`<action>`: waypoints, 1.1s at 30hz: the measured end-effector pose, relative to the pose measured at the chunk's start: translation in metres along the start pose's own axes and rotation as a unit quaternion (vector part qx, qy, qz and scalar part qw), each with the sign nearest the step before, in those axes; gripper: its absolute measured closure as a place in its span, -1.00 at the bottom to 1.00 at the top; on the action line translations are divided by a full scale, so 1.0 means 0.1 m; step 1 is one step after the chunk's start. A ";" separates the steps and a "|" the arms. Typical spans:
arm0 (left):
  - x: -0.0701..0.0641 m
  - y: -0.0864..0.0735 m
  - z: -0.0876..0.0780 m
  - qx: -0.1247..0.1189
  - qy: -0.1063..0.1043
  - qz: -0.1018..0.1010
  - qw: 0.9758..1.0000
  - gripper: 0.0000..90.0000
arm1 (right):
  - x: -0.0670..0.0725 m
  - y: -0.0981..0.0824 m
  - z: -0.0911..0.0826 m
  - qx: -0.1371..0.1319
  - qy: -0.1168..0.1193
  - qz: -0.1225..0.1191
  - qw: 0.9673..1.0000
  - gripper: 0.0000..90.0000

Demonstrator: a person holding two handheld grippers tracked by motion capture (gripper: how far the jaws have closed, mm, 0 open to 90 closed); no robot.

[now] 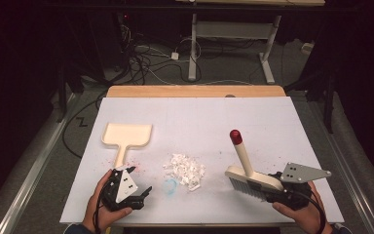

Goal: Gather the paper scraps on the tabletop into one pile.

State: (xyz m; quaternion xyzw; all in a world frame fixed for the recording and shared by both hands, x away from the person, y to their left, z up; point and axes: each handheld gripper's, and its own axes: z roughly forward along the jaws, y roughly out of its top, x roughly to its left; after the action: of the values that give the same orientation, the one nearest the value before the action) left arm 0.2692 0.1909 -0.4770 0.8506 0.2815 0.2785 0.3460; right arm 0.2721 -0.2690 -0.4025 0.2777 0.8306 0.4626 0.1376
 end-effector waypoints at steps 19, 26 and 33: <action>-0.01 0.01 0.02 0.002 -0.008 0.001 1.000 -0.63 | -0.43 -0.06 0.27 0.057 0.017 0.141 0.988 0.39; -0.02 0.01 0.03 0.003 -0.011 0.004 1.000 -0.63 | -0.98 0.01 0.36 0.080 -0.010 0.178 0.981 0.04; -0.01 0.00 0.03 0.004 -0.014 0.002 1.000 -0.63 | -1.25 0.00 0.38 0.106 -0.097 0.153 0.978 0.19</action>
State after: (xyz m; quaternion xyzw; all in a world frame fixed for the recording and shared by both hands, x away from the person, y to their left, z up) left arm 0.2704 0.1890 -0.4792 0.8562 0.2762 0.2663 0.3459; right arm 0.3915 -0.3171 -0.4266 0.4583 0.8051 0.3587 0.1147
